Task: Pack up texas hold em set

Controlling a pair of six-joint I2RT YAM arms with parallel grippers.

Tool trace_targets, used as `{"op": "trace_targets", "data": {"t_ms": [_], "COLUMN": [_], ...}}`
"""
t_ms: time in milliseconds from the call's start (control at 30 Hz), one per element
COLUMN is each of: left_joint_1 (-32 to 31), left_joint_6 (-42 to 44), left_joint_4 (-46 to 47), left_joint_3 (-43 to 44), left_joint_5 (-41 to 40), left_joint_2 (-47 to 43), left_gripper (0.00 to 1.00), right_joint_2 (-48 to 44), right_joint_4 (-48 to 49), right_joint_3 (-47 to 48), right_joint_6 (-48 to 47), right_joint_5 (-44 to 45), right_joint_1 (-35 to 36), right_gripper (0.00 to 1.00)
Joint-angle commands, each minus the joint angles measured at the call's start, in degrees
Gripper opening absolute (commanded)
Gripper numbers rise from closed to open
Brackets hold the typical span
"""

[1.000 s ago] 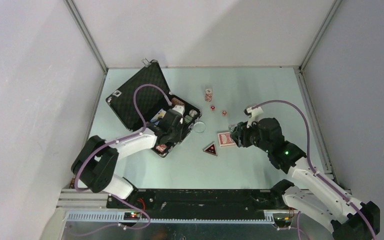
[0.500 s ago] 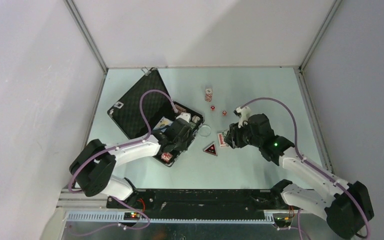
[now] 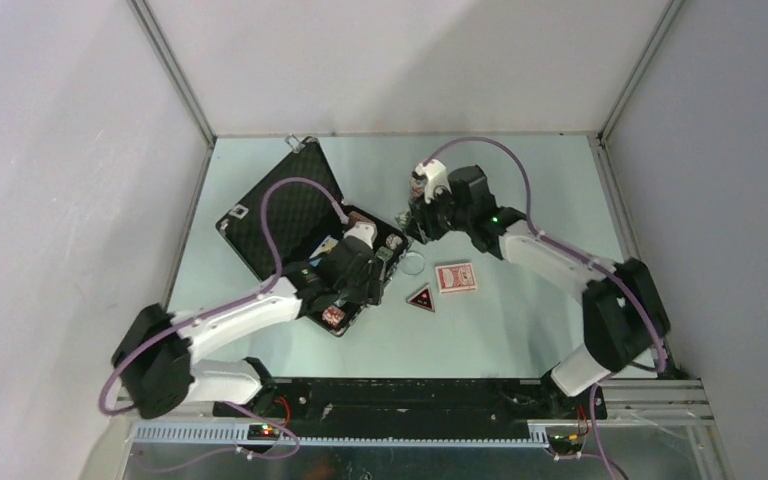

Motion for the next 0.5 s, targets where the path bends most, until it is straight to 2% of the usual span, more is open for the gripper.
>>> {"op": "trace_targets", "data": {"t_ms": [0, 133, 300, 467], "left_joint_1": [-0.3, 0.0, 1.9, 4.2], "left_joint_6": [-0.5, -0.7, -2.2, -3.3], "left_joint_4": [-1.0, -1.4, -3.3, -4.1], "left_joint_3": [2.2, -0.2, -3.7, -6.7], "left_joint_5": [-3.8, -7.4, -12.7, -15.8], "left_joint_2": [-10.2, -20.2, -30.9, -39.3], "left_gripper": [0.77, 0.82, 0.83, 0.83], "right_joint_2": [8.3, 15.4, 25.6, 31.2], "right_joint_4": [5.3, 5.4, -4.7, -8.3], "right_joint_3": [10.8, 18.0, 31.4, 37.1], "right_joint_6": [-5.9, -6.6, -8.9, -10.5], "right_joint_5": [-7.5, -8.0, -9.4, -9.9], "right_joint_1": [-0.1, 0.2, 0.7, 1.5], "right_gripper": [0.00, 0.00, 0.00, 0.00]}}
